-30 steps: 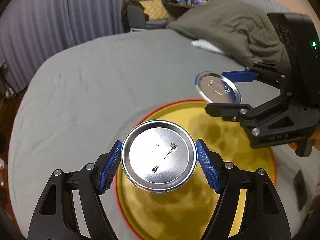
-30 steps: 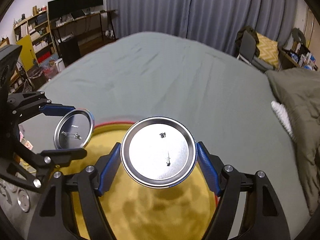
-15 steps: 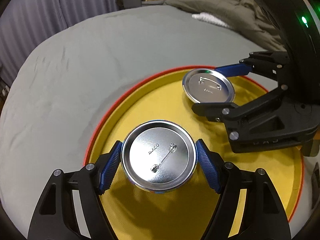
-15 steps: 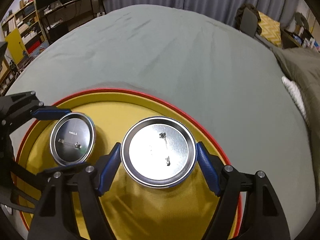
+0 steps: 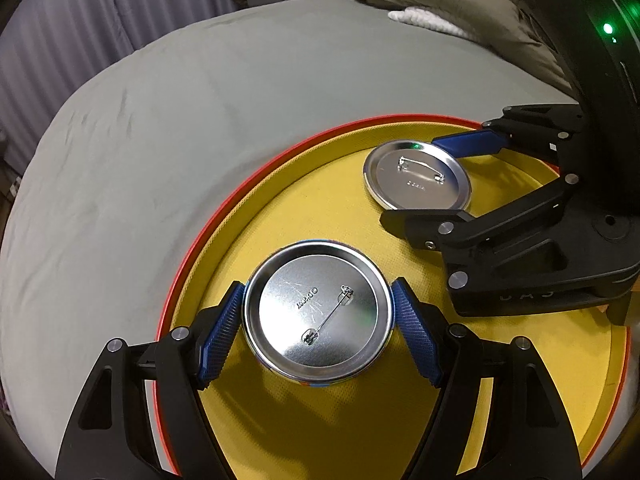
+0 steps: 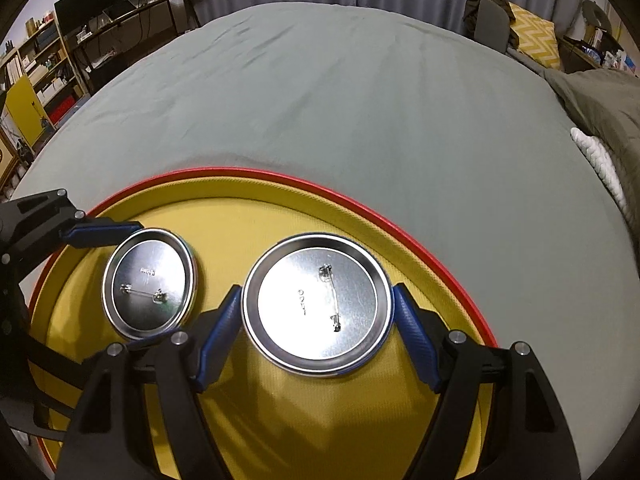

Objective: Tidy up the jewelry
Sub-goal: 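Lower the badge onto the yellow felt and open the right tool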

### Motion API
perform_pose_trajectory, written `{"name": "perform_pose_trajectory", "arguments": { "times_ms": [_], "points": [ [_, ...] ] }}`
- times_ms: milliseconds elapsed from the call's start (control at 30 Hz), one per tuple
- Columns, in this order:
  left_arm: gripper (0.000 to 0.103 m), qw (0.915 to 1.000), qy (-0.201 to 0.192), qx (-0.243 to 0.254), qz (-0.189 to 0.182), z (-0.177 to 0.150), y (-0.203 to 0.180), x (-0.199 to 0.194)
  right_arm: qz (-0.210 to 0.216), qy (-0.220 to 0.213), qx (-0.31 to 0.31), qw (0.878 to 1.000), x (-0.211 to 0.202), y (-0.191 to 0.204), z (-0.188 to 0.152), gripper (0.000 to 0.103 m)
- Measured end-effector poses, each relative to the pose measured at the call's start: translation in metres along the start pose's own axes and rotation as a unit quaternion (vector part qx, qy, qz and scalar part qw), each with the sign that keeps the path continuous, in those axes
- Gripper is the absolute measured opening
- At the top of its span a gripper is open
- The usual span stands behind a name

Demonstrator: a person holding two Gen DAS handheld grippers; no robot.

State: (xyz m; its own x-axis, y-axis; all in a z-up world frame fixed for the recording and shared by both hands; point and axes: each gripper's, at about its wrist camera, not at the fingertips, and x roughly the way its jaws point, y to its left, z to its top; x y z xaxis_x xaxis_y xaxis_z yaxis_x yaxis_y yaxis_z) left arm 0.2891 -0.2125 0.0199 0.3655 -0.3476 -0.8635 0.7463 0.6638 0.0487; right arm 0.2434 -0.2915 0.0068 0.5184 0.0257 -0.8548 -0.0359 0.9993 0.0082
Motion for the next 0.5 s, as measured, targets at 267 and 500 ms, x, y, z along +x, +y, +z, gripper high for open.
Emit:
{"name": "perform_pose_trajectory", "arguments": {
  "times_ms": [267,500],
  "points": [
    [0.072,1.0,0.0,0.0,0.006,-0.0003,-0.0024,0.0001,-0.005,-0.003,0.004,1.0,-0.0009,0.001,-0.0062,0.07],
    [0.072,1.0,0.0,-0.001,0.007,0.0003,-0.0023,0.0012,-0.008,-0.002,0.002,1.0,-0.0012,0.003,-0.0051,0.07]
  ]
}}
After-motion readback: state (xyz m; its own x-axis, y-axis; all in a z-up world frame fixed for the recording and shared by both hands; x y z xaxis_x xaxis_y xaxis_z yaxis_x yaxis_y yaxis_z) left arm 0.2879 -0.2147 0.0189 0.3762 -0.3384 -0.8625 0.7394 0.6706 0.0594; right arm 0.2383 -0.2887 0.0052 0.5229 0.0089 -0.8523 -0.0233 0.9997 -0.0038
